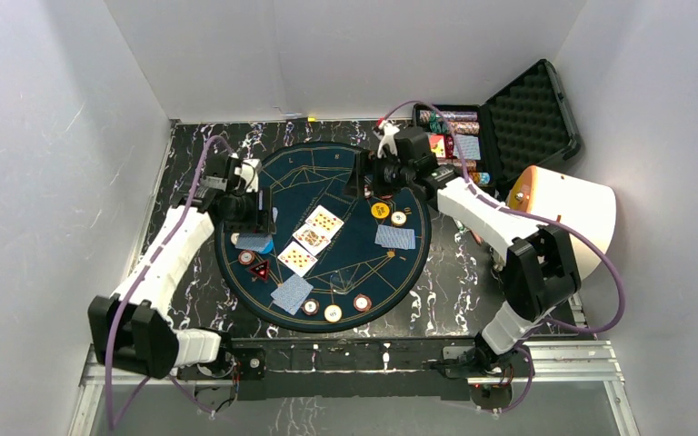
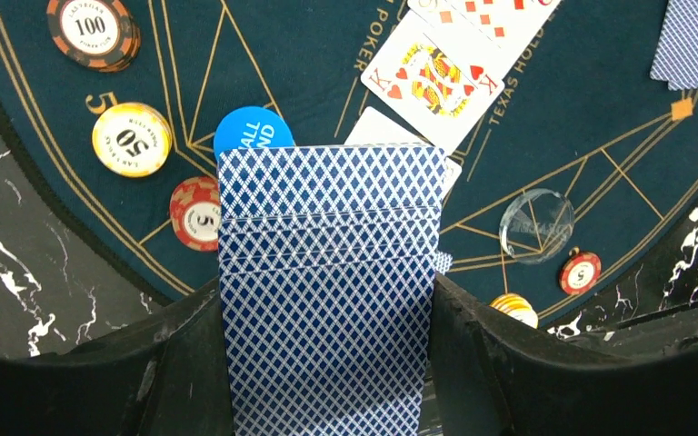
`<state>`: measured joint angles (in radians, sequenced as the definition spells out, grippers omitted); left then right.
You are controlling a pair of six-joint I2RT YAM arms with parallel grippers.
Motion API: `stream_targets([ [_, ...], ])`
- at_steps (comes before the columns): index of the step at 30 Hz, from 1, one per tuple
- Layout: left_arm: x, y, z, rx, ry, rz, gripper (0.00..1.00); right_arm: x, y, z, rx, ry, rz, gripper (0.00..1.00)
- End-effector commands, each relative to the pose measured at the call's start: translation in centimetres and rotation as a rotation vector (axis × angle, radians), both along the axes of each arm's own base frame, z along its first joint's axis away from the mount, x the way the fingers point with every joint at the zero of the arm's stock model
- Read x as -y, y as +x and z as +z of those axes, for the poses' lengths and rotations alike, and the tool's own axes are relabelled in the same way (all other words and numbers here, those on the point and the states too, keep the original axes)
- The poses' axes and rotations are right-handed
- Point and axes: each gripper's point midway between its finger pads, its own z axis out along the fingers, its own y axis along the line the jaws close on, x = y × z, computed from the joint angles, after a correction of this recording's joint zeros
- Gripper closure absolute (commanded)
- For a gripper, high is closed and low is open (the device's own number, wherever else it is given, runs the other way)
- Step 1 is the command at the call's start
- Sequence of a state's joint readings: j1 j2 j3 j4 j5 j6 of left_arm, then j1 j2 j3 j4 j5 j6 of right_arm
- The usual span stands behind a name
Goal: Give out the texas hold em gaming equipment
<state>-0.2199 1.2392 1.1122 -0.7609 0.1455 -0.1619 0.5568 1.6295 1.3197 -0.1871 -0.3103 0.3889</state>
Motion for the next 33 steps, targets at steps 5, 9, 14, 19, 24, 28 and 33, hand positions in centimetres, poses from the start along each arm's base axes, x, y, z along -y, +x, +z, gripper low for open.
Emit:
stream_targets([
  [5,1.4,2.3,0.1,0.039,-0.033,-0.077,1.0,-2.1,-2.4,-2.0,-0.078,0.017,0.134,0.02],
  [9,2.0,2.2,-0.1,0.069,-0.035,-0.149,1.0,-1.8,-1.2,-2.2,-0.101,0.013,0.14,0.02],
  [14,4.2,1.1,-1.0,0.076,0.036,-0.256,1.0,-2.3,-0.2,-3.0,-0.161,0.095,0.205,0.03],
  [19,7.9,-0.9,-0.8,0.124,0.09,-0.454,1.0,-4.0,-0.6,-2.9,-0.221,0.179,0.298,0.05],
  [24,9.5,-2.0,-0.9,0.145,0.116,-0.557,1.0,-5.5,-2.7,-2.0,-0.312,0.331,0.409,0.05],
  [28,9.8,-2.3,-1.1,0.143,0.123,-0.575,1.0,-6.8,-4.5,-1.7,-0.355,0.389,0.489,0.05],
  [33,9.8,-2.4,-1.3,0.136,0.132,-0.582,1.0,-8.4,-6.6,-2.1,-0.385,0.385,0.539,0.04],
])
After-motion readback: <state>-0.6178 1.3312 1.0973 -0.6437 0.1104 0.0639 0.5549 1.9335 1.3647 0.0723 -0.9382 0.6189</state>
